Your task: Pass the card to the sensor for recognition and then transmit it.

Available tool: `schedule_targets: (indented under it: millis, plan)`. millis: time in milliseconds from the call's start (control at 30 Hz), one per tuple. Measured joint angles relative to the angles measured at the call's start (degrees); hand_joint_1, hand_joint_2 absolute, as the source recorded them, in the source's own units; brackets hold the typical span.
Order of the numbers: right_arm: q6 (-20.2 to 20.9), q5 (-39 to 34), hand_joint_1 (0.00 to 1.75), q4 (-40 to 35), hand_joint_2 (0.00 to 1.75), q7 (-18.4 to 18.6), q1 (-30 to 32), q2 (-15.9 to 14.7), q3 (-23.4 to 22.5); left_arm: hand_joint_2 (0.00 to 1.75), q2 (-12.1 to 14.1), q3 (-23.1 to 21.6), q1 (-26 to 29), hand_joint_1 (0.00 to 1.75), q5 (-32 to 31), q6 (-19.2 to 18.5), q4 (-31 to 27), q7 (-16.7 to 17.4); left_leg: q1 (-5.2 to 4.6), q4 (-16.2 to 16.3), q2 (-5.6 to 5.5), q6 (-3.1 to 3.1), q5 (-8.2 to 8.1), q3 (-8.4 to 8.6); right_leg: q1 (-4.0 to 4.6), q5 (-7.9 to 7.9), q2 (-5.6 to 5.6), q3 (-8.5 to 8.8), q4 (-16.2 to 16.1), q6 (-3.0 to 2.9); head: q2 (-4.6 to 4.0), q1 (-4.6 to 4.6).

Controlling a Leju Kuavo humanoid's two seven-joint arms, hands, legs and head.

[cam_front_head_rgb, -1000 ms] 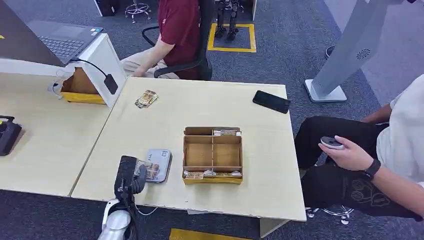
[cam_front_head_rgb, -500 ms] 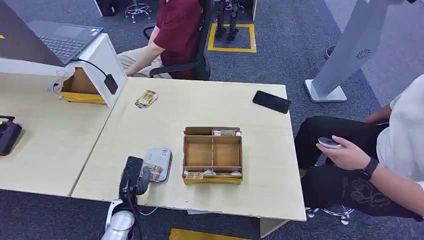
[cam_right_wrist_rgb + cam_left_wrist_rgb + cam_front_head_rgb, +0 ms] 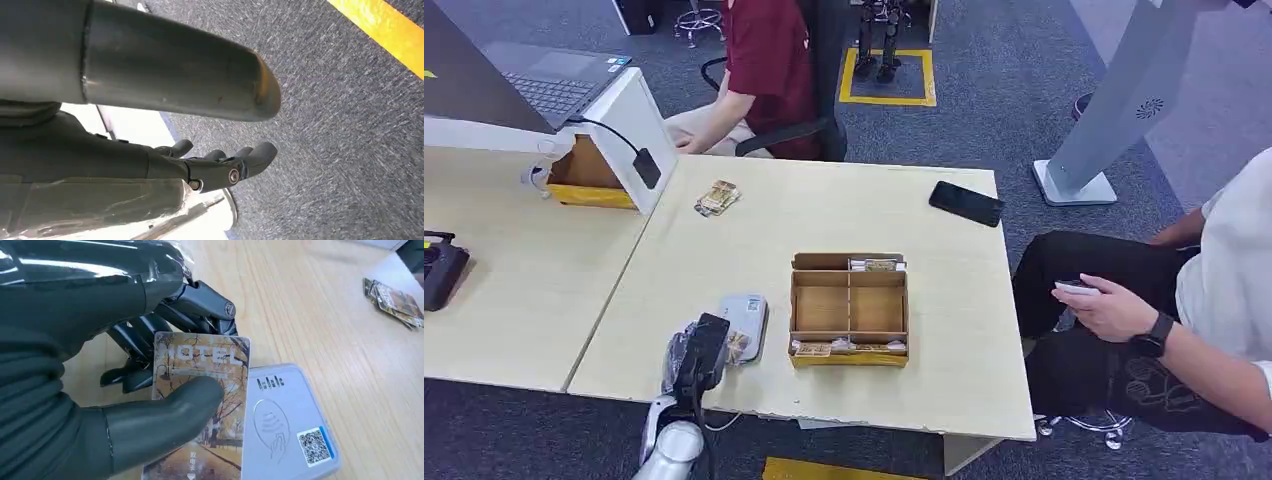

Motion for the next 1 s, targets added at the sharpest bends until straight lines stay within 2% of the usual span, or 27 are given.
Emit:
schedule_targets:
  millis: [167,233,467,900,1000]
  plan:
    - [0.0,0.0,0.0,-0.02,0.0,0.0,-0.04,0.11,0.35,1.75,-0.11,-0.17,-0.28,1.75,-8.59,2.16,0.61,3.08,0.0,0.0,0.0,-0.03,0.02,0.01,0.0,0.02,0.0,0.0,0.01,0.02,0.0,0.0]
    - [-0.02,0.0,0.0,-0.02,0.0,0.0,-0.03,0.11,0.37,1.75,-0.35,-0.17,-0.38,1.75,-9.61,1.88,0.83,3.25,0.0,0.0,0.0,-0.03,0.03,0.0,0.0,0.03,0.0,0.0,0.02,0.02,0.0,0.0]
    - [-0.09,0.0,0.0,-0.02,0.0,0.02,-0.02,0.11,0.39,1.75,-0.9,-0.17,-0.37,1.75,-4.85,-2.12,0.85,0.37,0.0,0.0,-0.05,-0.02,0.06,-0.01,0.0,0.03,-0.03,0.02,0.02,0.03,0.0,0.0]
    - [-0.17,0.0,0.0,-0.02,0.0,0.37,-0.01,0.11,0.57,1.75,-0.9,-0.15,-0.33,1.75,-4.35,-3.36,0.81,-0.04,0.0,0.0,-0.07,-0.02,0.07,-0.02,0.0,0.04,-0.05,0.02,0.03,0.03,0.0,0.0]
    - [-0.35,0.0,0.0,-0.02,0.0,0.26,-0.01,0.11,0.57,1.75,-0.9,0.15,0.06,1.75,1.8,-7.05,0.0,-2.09,0.0,0.0,-0.08,-0.02,0.07,-0.03,0.0,0.04,-0.06,0.03,0.03,0.03,0.0,0.0]
